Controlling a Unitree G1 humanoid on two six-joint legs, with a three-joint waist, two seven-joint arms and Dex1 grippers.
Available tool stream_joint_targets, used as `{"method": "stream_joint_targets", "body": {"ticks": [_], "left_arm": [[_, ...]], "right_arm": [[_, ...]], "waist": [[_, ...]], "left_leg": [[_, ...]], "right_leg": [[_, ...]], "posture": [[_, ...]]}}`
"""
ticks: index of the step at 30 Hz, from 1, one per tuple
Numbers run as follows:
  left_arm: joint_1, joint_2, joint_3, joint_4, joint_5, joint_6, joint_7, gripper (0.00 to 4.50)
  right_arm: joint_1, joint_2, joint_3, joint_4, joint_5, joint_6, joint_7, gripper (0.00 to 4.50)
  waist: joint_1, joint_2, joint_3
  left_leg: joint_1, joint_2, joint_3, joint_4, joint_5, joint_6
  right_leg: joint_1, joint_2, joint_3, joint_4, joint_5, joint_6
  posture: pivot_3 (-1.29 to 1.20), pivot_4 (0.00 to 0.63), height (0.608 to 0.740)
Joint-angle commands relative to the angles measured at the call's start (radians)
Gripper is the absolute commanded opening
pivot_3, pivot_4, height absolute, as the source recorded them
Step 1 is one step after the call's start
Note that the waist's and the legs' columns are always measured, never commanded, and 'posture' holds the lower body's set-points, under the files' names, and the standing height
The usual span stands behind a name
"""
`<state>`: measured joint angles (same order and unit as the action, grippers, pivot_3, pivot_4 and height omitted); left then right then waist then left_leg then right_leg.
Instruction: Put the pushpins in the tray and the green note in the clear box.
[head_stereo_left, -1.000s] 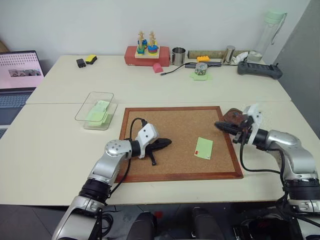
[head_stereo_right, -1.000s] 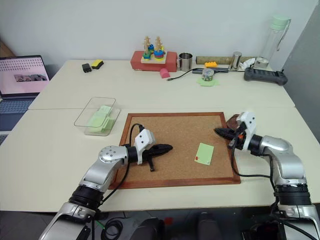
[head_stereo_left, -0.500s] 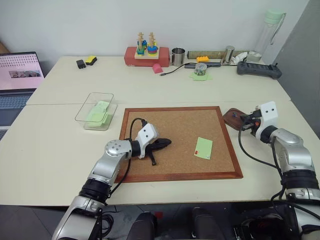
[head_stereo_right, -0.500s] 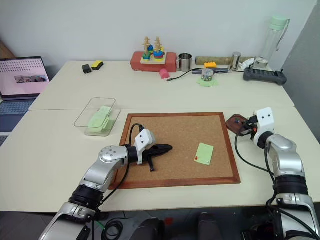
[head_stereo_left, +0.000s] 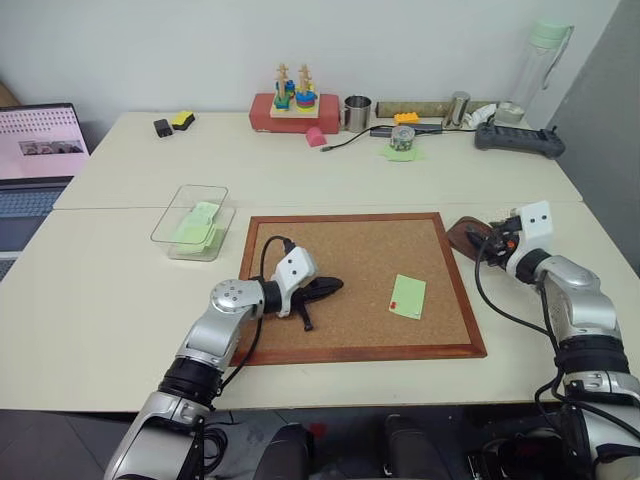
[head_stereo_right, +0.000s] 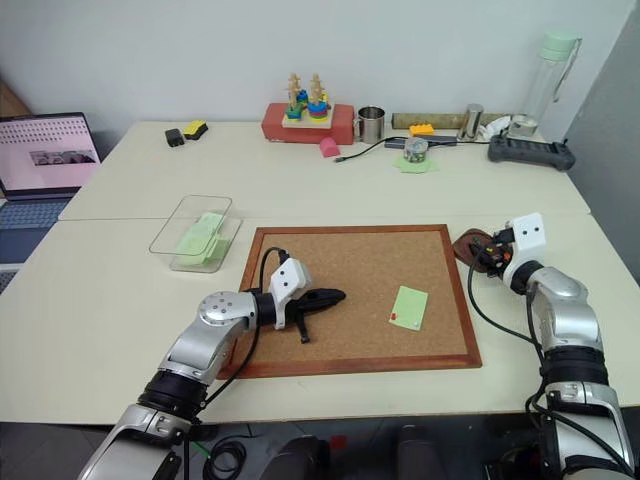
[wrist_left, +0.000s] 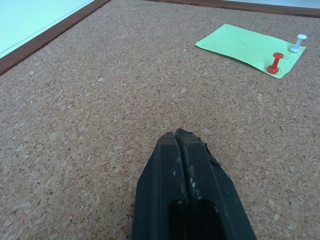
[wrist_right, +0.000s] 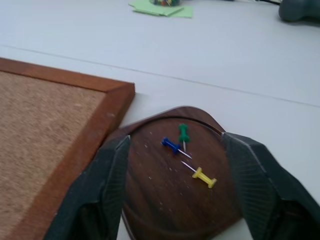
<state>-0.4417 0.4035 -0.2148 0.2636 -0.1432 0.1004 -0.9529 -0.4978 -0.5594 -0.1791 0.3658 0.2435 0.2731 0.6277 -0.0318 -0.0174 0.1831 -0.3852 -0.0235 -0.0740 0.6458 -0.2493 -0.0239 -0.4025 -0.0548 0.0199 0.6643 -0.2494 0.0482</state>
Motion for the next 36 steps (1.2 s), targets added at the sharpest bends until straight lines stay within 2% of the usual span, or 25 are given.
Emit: {"method": "stream_joint_targets", "body": {"ticks": [1,4,9,19,23,24,27,31,36], "left_arm": [[0.019,0.014,-0.018,0.01,0.027,0.013,-0.006,0.0],[0.015,0.016,-0.02,0.015,0.027,0.011,-0.007,0.0],[0.008,0.02,-0.019,0.022,0.027,0.009,-0.009,0.0],[0.013,0.023,-0.018,0.019,0.029,0.013,-0.006,0.0],[0.014,0.025,-0.018,0.018,0.029,0.013,-0.006,0.0],[0.015,0.025,-0.018,0.017,0.029,0.013,-0.006,0.0],[0.017,0.027,-0.018,0.014,0.029,0.015,-0.007,0.0],[0.017,0.029,-0.017,0.013,0.028,0.015,-0.008,0.0],[0.016,0.03,-0.015,0.015,0.028,0.015,-0.009,0.0]], "right_arm": [[0.125,-0.107,0.039,-0.282,0.071,0.023,0.21,3.31],[0.224,-0.174,0.099,-0.458,0.11,0.08,0.322,3.31],[0.331,-0.224,0.196,-0.599,0.092,0.083,0.407,3.31],[0.305,-0.164,0.28,-0.528,0.04,0.042,0.395,3.31],[0.295,-0.154,0.278,-0.491,0.037,0.024,0.401,2.75],[0.294,-0.153,0.278,-0.488,0.038,0.023,0.403,2.43],[0.298,-0.154,0.285,-0.481,0.032,0.011,0.409,1.93],[0.303,-0.154,0.287,-0.481,0.031,0.004,0.415,0.99],[0.314,-0.158,0.295,-0.492,0.028,-0.004,0.429,0.08]], "waist": [[0.002,0.0,0.0],[0.001,0.0,0.0],[-0.001,0.0,0.0],[-0.001,0.0,0.0],[0.0,0.0,0.0],[0.0,0.0,0.0],[0.0,0.0,0.0],[0.0,0.0,0.0],[0.0,0.0,0.0]], "left_leg": [[0.0,0.0,0.0,0.0,0.0,0.0],[0.0,0.0,-0.002,0.0,0.0,0.0],[0.005,0.0,-0.003,0.0,0.0,0.0],[0.007,0.001,-0.005,0.0,0.0,0.0],[0.007,0.001,-0.005,0.0,0.0,0.0],[0.007,0.001,-0.005,0.0,0.0,0.0],[0.007,0.001,-0.005,0.0,0.0,0.0],[0.007,0.001,-0.005,0.0,0.0,0.0],[0.007,0.001,-0.005,0.0,0.0,0.0]], "right_leg": [[0.0,0.0,0.0,0.0,0.0,0.0],[0.001,0.0,-0.002,-0.001,0.0,0.0],[0.008,0.001,-0.003,-0.004,-0.003,0.004],[0.011,0.001,-0.004,-0.006,-0.003,0.004],[0.012,0.001,-0.004,-0.006,-0.003,0.004],[0.012,0.001,-0.004,-0.006,-0.002,0.004],[0.012,0.001,-0.004,-0.006,-0.002,0.004],[0.012,0.001,-0.004,-0.006,-0.002,0.004],[0.012,0.001,-0.004,-0.006,-0.003,0.004]], "posture": [[0.0,0.15,0.74],[0.0,0.15,0.74],[0.0,0.15,0.74],[0.0,0.15,0.74],[0.0,0.15,0.74],[0.0,0.15,0.74],[0.0,0.15,0.74],[0.0,0.15,0.74],[0.0,0.15,0.74]]}}
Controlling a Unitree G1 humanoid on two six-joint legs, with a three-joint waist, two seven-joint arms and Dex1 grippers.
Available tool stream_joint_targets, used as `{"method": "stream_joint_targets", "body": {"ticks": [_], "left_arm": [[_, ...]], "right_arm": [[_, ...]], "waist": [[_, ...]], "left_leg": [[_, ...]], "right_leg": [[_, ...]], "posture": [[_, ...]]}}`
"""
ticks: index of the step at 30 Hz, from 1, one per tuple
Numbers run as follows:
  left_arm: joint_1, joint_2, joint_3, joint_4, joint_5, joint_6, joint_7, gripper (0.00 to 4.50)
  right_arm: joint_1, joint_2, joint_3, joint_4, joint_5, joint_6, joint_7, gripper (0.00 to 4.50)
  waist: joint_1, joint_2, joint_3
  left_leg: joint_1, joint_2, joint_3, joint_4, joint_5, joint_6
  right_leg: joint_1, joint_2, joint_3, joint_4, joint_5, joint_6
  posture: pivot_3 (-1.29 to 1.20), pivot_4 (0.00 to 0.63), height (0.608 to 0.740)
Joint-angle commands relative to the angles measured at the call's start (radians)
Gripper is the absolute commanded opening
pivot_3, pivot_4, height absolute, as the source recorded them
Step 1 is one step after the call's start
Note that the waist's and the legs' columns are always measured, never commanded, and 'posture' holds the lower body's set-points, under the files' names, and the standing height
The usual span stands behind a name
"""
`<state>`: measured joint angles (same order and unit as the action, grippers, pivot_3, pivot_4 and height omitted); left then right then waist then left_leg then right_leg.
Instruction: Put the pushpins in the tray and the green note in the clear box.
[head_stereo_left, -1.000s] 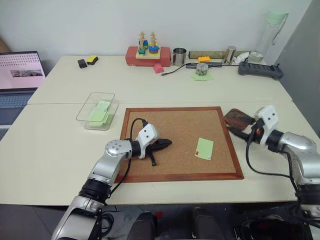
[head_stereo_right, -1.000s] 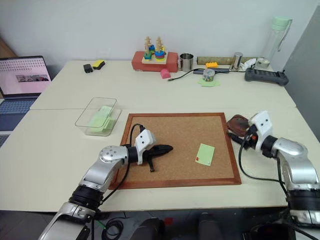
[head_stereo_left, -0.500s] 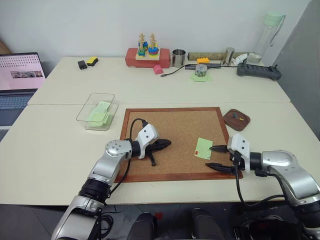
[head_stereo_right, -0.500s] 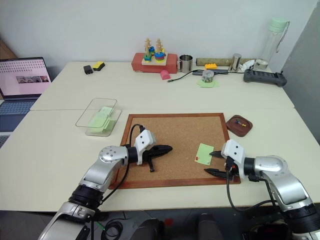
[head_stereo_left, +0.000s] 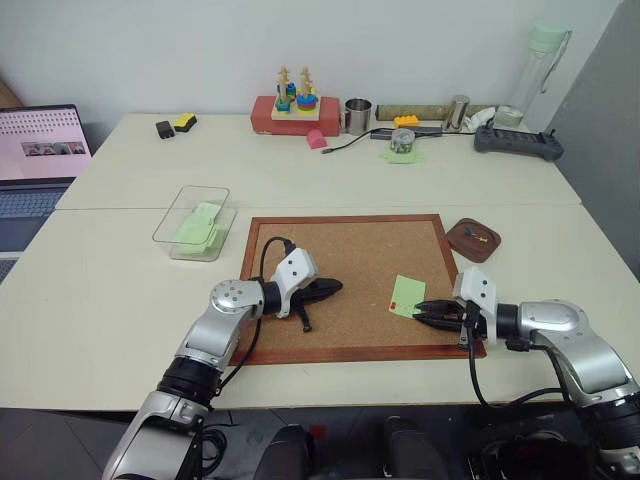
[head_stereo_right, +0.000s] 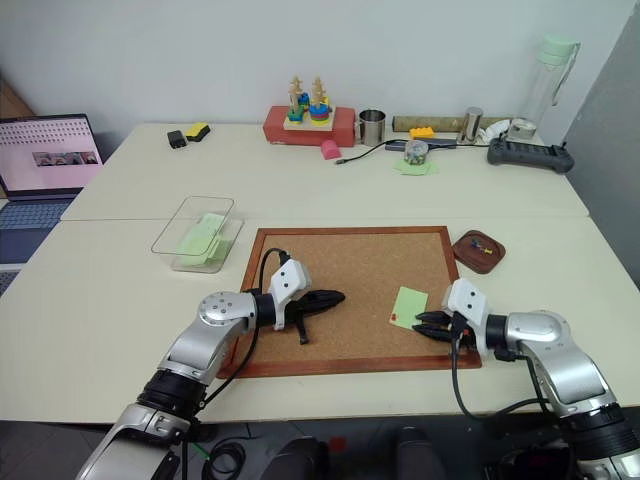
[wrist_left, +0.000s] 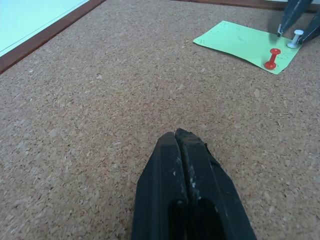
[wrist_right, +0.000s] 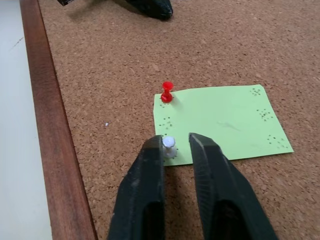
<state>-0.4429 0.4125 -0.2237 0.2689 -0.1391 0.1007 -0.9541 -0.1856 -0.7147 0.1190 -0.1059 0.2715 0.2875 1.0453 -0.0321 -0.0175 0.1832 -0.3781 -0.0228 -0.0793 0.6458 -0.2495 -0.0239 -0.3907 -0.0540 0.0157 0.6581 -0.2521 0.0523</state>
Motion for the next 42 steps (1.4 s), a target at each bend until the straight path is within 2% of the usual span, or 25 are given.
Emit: {"method": "stream_joint_targets", "body": {"ticks": [1,7,15,21,28,33,36,42], "left_arm": [[0.018,0.021,-0.007,0.008,0.024,0.015,-0.007,0.0],[0.019,0.023,-0.007,0.009,0.025,0.014,-0.008,0.0],[0.017,0.023,-0.009,0.016,0.028,0.011,-0.006,0.0],[0.017,0.021,-0.012,0.019,0.03,0.01,-0.005,0.0],[0.02,0.019,-0.012,0.019,0.027,0.01,-0.002,0.0],[0.019,0.016,-0.015,0.019,0.027,0.01,-0.004,0.0],[0.015,0.012,-0.016,0.023,0.027,0.01,-0.003,0.0],[0.017,0.012,-0.014,0.019,0.025,0.013,0.001,0.0]], "right_arm": [[0.004,-0.003,-0.003,-0.024,0.001,-0.019,0.014,0.03],[0.0,-0.004,-0.028,-0.067,0.043,0.006,0.025,0.03],[-0.019,-0.011,-0.131,-0.131,0.189,0.15,0.01,0.03],[-0.039,-0.006,-0.196,-0.117,0.233,0.204,-0.042,0.03],[-0.16,0.047,-0.272,0.142,0.062,0.125,-0.34,0.03],[-0.233,0.068,-0.26,0.302,-0.042,0.047,-0.45,0.03],[-0.271,0.087,-0.261,0.379,-0.052,0.033,-0.465,0.03],[-0.297,0.117,-0.273,0.438,-0.042,0.01,-0.453,1.05]], "waist": [[0.0,0.0,0.0],[0.0,0.0,0.0],[0.0,0.0,0.0],[0.0,0.0,0.0],[0.001,0.0,0.0],[0.001,0.0,0.0],[0.0,0.0,0.0],[0.001,0.0,0.0]], "left_leg": [[0.0,0.0,0.0,0.0,0.0,0.0],[0.0,0.0,0.0,0.0,0.0,0.0],[0.0,0.0,-0.002,0.0,0.0,0.0],[0.0,0.0,-0.001,0.0,0.0,0.0],[0.0,0.0,0.0,0.0,0.0,0.0],[0.0,0.0,0.0,-0.001,0.0,0.0],[0.0,0.0,0.001,-0.001,0.0,0.0],[0.0,0.0,0.001,-0.001,0.0,0.0]], "right_leg": [[0.0,0.0,0.0,0.0,0.0,0.0],[0.0,0.0,0.0,0.0,0.0,0.0],[0.0,0.0,0.0,0.0,0.0,0.0],[0.0,0.0,0.0,-0.001,0.0,0.0],[0.001,0.0,0.0,-0.001,0.0,0.0],[0.0,0.0,-0.001,-0.001,0.002,-0.004],[0.001,0.0,0.0,-0.001,0.002,-0.004],[0.001,0.0,0.0,-0.001,0.002,-0.004]], "posture": [[0.0,0.15,0.74],[0.0,0.15,0.74],[0.0,0.15,0.74],[0.0,0.15,0.74],[0.0,0.15,0.74],[0.0,0.15,0.74],[0.0,0.15,0.74],[0.0,0.15,0.74]]}}
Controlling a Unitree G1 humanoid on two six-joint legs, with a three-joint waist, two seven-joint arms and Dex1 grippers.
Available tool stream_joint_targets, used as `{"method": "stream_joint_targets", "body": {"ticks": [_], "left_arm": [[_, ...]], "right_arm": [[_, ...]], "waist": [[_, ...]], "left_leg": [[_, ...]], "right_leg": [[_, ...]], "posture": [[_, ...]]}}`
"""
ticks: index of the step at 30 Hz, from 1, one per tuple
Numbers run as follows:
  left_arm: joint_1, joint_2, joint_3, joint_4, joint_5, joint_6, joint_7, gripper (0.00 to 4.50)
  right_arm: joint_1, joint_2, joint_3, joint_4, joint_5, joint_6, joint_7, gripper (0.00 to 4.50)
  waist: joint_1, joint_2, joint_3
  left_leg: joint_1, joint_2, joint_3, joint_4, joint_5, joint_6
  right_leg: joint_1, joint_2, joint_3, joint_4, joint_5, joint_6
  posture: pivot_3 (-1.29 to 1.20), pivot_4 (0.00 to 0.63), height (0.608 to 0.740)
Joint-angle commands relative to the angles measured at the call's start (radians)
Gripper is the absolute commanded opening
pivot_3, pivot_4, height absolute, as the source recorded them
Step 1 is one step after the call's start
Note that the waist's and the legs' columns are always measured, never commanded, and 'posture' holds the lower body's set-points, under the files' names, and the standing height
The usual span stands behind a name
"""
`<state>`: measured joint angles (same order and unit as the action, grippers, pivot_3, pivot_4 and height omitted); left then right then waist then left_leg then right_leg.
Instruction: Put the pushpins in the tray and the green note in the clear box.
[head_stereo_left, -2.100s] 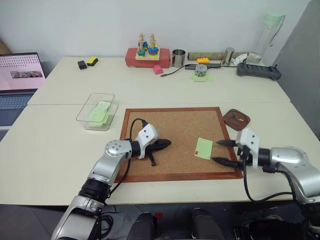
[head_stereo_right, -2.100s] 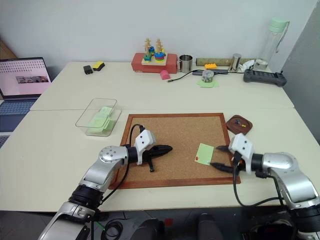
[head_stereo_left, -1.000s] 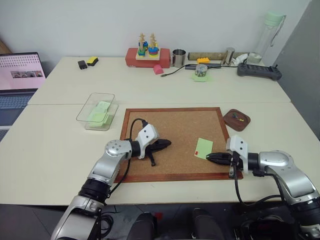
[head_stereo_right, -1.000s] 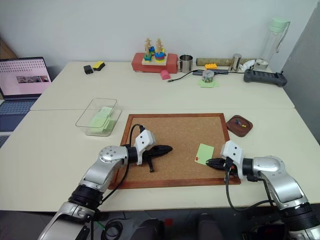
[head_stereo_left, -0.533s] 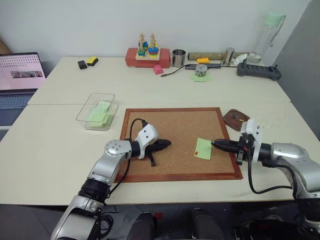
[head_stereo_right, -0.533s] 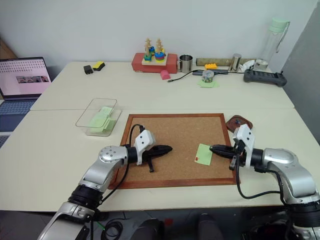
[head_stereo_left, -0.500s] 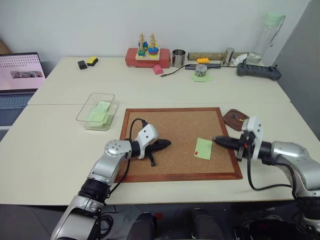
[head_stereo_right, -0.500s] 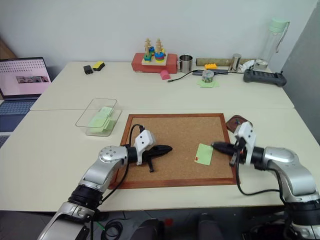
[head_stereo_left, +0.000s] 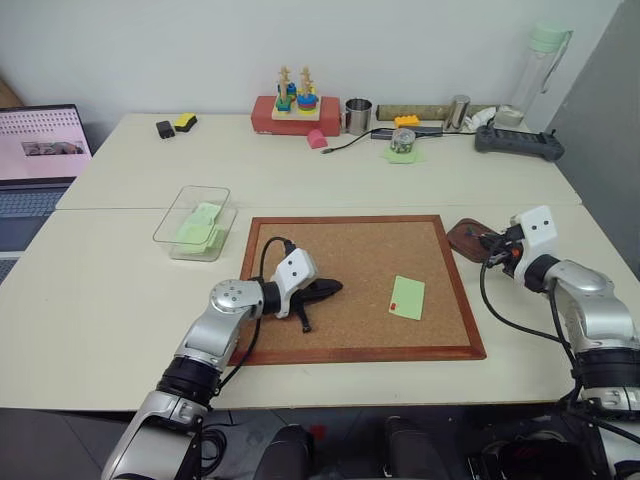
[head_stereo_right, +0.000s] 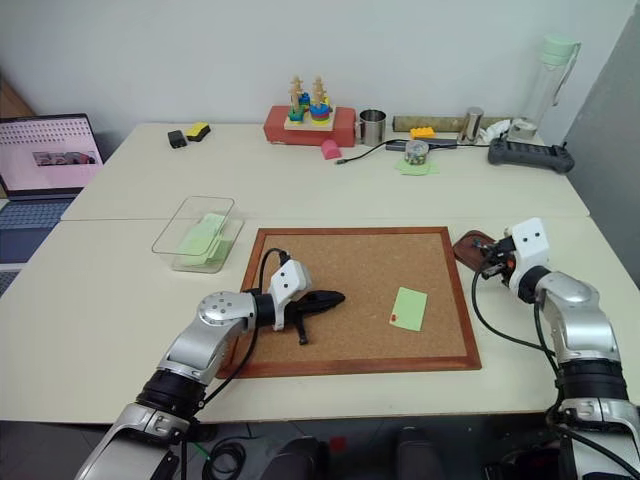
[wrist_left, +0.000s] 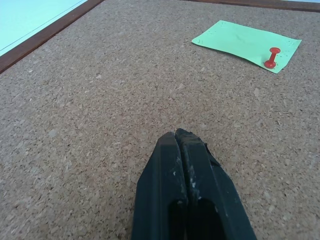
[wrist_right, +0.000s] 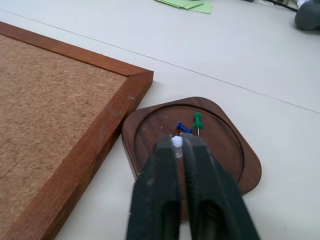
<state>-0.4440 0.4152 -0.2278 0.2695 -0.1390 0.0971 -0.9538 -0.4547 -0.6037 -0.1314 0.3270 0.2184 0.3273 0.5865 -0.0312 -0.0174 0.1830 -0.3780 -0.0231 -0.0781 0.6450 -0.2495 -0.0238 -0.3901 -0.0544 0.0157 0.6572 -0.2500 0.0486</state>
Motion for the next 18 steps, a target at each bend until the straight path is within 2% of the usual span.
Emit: {"method": "stream_joint_targets", "body": {"ticks": [1,4,8,12,18], "left_arm": [[0.019,0.009,-0.009,0.017,0.025,0.018,0.001,0.0],[0.02,0.01,-0.009,0.016,0.025,0.019,0.002,0.0],[0.023,0.012,-0.008,0.013,0.024,0.02,0.001,0.0],[0.025,0.014,-0.007,0.011,0.023,0.02,-0.001,0.0],[0.022,0.015,-0.006,0.017,0.023,0.018,-0.002,0.0]], "right_arm": [[-0.029,0.008,-0.024,0.004,0.011,-0.031,0.007,1.18],[-0.029,0.012,-0.028,-0.004,0.012,-0.04,0.009,1.8],[0.014,-0.007,-0.014,-0.135,0.061,-0.043,0.116,2.71],[0.071,-0.032,-0.004,-0.266,0.089,-0.033,0.191,2.71],[0.2,-0.092,0.084,-0.489,0.117,0.006,0.333,2.71]], "waist": [[0.0,0.0,0.0],[0.0,0.0,0.0],[0.0,0.0,0.0],[0.0,0.0,0.0],[0.0,0.0,0.0]], "left_leg": [[0.0,0.0,0.0,0.0,0.0,0.0],[0.0,0.0,0.0,0.0,0.0,0.0],[0.0,0.0,0.0,0.0,0.0,0.0],[0.0,0.0,-0.001,0.0,0.0,0.0],[0.0,0.0,-0.001,0.0,0.0,0.0]], "right_leg": [[0.0,0.0,0.0,0.0,0.0,0.0],[0.0,0.0,0.0,0.0,0.0,0.0],[0.0,0.0,0.0,0.0,0.0,0.0],[0.0,0.0,-0.001,0.0,0.0,0.001],[0.0,0.0,-0.001,0.0,-0.002,0.004]], "posture": [[0.0,0.15,0.74],[0.0,0.15,0.74],[0.0,0.15,0.74],[0.0,0.15,0.74],[0.0,0.15,0.74]]}}
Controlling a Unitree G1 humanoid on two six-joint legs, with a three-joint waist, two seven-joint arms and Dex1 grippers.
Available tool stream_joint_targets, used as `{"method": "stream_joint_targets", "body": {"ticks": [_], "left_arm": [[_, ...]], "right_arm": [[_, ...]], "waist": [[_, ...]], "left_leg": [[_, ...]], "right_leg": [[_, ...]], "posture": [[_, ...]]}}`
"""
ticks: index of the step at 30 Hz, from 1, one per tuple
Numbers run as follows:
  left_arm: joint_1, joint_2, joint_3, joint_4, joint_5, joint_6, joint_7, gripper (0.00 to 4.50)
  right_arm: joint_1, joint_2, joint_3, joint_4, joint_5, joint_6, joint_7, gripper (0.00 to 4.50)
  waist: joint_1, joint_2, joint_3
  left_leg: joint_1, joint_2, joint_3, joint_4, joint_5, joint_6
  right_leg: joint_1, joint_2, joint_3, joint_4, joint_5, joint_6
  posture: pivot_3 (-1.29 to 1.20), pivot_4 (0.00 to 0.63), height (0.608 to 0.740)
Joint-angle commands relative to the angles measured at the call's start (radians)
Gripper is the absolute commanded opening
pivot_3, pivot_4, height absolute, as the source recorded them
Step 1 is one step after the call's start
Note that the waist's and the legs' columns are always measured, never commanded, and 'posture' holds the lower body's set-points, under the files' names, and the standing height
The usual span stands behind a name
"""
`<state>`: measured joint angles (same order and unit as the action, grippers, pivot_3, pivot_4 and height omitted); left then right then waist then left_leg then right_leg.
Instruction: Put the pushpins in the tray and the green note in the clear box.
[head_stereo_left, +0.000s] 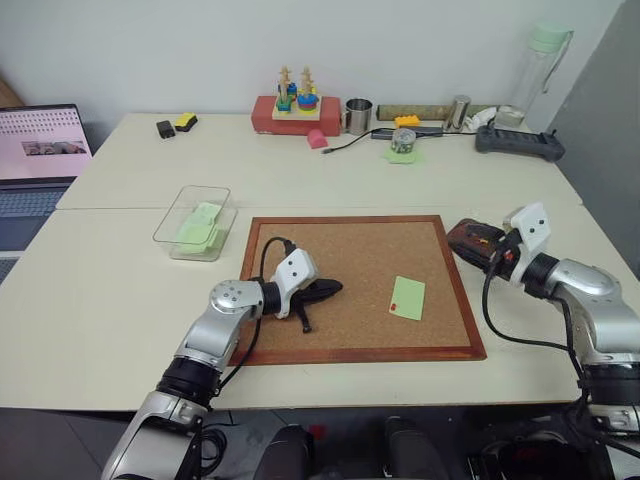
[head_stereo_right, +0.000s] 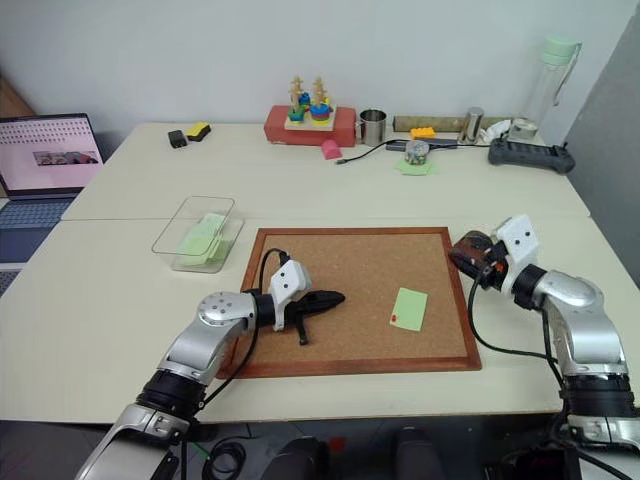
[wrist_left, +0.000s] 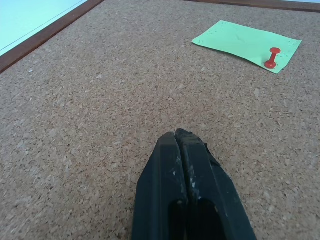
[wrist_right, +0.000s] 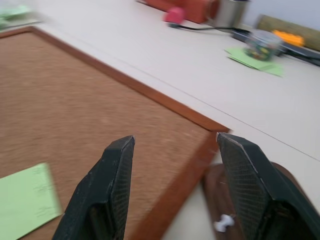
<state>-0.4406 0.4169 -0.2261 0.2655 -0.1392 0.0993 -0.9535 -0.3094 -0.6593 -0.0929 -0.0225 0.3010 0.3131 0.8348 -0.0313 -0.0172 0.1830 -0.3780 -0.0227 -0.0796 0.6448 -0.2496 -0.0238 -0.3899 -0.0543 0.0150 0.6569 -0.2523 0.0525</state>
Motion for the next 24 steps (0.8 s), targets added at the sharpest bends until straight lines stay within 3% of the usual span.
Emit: {"method": "stream_joint_targets", "body": {"ticks": [1,9,20,23,24], "left_arm": [[0.018,0.013,-0.007,0.022,0.023,0.016,-0.003,0.0],[0.016,0.013,-0.008,0.027,0.023,0.014,-0.004,0.0],[0.016,0.015,-0.008,0.021,0.021,0.023,-0.007,0.0],[0.016,0.017,-0.007,0.02,0.021,0.024,-0.006,0.0],[0.017,0.018,-0.006,0.019,0.021,0.024,-0.007,0.0]], "right_arm": [[0.082,-0.046,0.069,-0.181,0.04,0.032,0.108,2.71],[0.132,-0.006,0.209,-0.237,-0.014,0.001,0.125,2.71],[0.069,0.072,0.247,-0.08,-0.052,-0.055,0.114,2.71],[0.061,0.077,0.247,-0.055,-0.057,-0.07,0.121,2.3],[0.061,0.078,0.248,-0.053,-0.056,-0.072,0.123,1.99]], "waist": [[-0.001,0.0,0.0],[-0.001,0.0,0.0],[0.0,-0.001,0.0],[0.0,0.0,0.0],[0.0,-0.001,0.0]], "left_leg": [[0.0,0.0,0.0,0.0,0.0,0.0],[0.0,0.0,-0.001,0.0,0.0,0.0],[0.0,0.0,-0.001,0.0,0.0,0.0],[0.0,0.0,-0.002,-0.001,0.0,0.0],[0.0,0.0,-0.002,-0.001,0.0,0.0]], "right_leg": [[0.0,0.0,0.0,0.0,0.0,0.0],[0.0,0.0,0.001,-0.002,-0.001,0.001],[0.001,0.0,0.0,-0.004,-0.001,0.001],[0.001,0.0,-0.001,-0.004,-0.001,0.001],[0.001,0.0,-0.001,-0.004,-0.001,0.001]], "posture": [[0.0,0.15,0.74],[0.0,0.15,0.74],[0.0,0.15,0.74],[0.0,0.15,0.74],[0.0,0.15,0.74]]}}
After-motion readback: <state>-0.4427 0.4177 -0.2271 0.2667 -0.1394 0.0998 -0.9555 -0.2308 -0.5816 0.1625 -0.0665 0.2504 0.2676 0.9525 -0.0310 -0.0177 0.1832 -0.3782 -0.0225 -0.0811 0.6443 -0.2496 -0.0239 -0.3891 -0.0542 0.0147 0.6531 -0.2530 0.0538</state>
